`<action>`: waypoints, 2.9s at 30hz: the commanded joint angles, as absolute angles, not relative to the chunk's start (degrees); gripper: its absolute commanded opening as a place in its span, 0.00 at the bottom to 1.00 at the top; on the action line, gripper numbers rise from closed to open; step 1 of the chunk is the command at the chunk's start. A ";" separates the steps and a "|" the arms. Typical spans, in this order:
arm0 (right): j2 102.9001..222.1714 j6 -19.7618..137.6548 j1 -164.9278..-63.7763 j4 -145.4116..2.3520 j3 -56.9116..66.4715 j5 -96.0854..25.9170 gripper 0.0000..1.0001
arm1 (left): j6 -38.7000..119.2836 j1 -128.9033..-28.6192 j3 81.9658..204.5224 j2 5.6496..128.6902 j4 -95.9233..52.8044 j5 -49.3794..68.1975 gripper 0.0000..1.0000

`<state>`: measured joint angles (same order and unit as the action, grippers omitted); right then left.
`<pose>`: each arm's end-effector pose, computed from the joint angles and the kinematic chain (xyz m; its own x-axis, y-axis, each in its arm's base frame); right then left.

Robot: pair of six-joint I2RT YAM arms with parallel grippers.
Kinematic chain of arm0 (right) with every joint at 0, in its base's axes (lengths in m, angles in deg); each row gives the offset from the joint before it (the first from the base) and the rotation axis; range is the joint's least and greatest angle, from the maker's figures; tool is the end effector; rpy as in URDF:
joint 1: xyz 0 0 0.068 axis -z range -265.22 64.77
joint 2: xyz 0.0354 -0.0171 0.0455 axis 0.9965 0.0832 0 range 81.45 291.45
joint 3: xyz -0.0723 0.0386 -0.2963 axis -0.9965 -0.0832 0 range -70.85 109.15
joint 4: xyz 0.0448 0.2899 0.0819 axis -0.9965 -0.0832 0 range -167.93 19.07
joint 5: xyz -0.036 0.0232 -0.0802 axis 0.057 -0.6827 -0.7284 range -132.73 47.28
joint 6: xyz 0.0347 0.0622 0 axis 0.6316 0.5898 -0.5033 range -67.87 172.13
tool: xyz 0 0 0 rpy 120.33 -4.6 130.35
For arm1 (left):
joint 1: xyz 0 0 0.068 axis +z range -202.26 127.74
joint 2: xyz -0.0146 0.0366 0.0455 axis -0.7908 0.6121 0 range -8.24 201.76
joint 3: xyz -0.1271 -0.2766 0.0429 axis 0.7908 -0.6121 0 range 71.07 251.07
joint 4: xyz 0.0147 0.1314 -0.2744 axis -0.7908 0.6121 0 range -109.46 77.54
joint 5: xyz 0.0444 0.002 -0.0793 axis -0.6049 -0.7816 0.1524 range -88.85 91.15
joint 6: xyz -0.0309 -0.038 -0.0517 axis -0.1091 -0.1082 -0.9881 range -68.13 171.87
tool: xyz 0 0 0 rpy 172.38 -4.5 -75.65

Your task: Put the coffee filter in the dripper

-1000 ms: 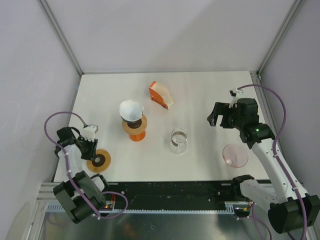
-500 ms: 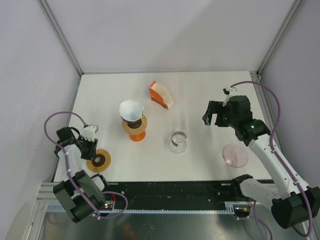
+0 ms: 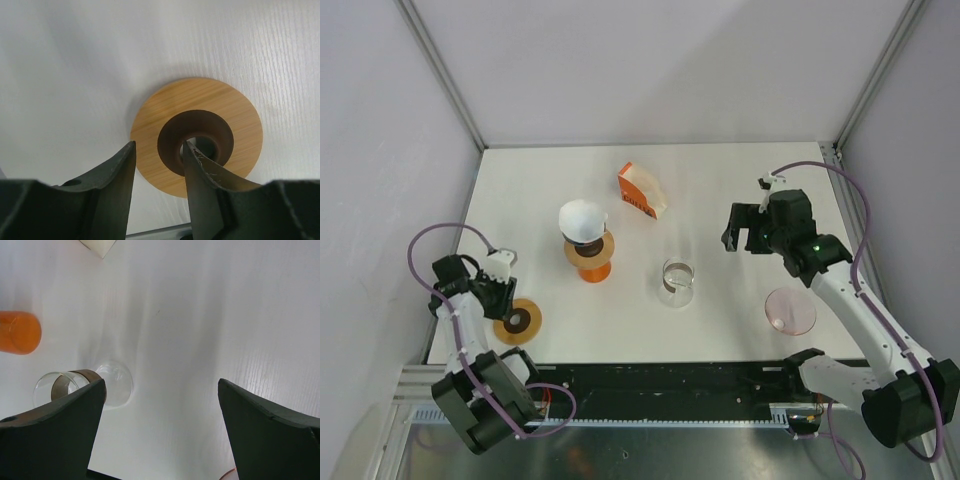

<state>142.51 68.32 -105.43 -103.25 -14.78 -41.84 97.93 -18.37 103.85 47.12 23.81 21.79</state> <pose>0.2579 0.0957 0.3299 -0.6456 0.0595 -0.7614 -0.1840 0.9555 0.2307 0.1723 0.0909 0.1863 -0.8151 0.2641 -0.5156 0.2662 0.9613 0.0715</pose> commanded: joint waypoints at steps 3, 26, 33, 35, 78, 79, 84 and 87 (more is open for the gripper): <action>143.18 67.09 -106.30 -102.36 -12.58 -42.73 0.99 | 100.42 -18.16 103.17 50.27 24.61 21.30 0.47; 142.97 64.90 -107.34 -104.53 -12.65 -44.49 0.99 | 95.65 -28.20 96.66 52.60 10.36 11.62 0.05; 140.94 63.93 -107.38 -105.68 -12.62 -45.00 0.99 | 94.04 -28.70 100.01 47.96 9.83 11.11 0.00; 140.27 63.76 -107.37 -105.77 -12.64 -45.03 0.99 | 93.66 -28.71 101.49 47.06 9.88 11.59 0.00; 126.42 61.67 -106.24 -104.38 -21.54 -41.55 0.99 | 79.46 -68.66 165.29 71.54 15.04 -14.12 0.00; 126.35 61.69 -106.23 -104.40 -21.63 -41.44 0.99 | 79.51 -69.34 166.17 71.99 15.06 -14.31 0.00; 125.68 61.71 -105.87 -104.80 -21.75 -42.24 0.99 | 81.08 -76.69 169.89 72.87 15.14 -17.02 0.00; 125.19 62.04 -104.99 -104.85 -21.75 -42.65 0.99 | 81.89 -83.59 171.52 72.96 15.42 -18.36 0.00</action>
<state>126.75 62.35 -106.02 -105.85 -21.73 -42.06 79.53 -76.25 167.30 73.39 17.58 -15.45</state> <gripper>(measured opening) 0.993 0.034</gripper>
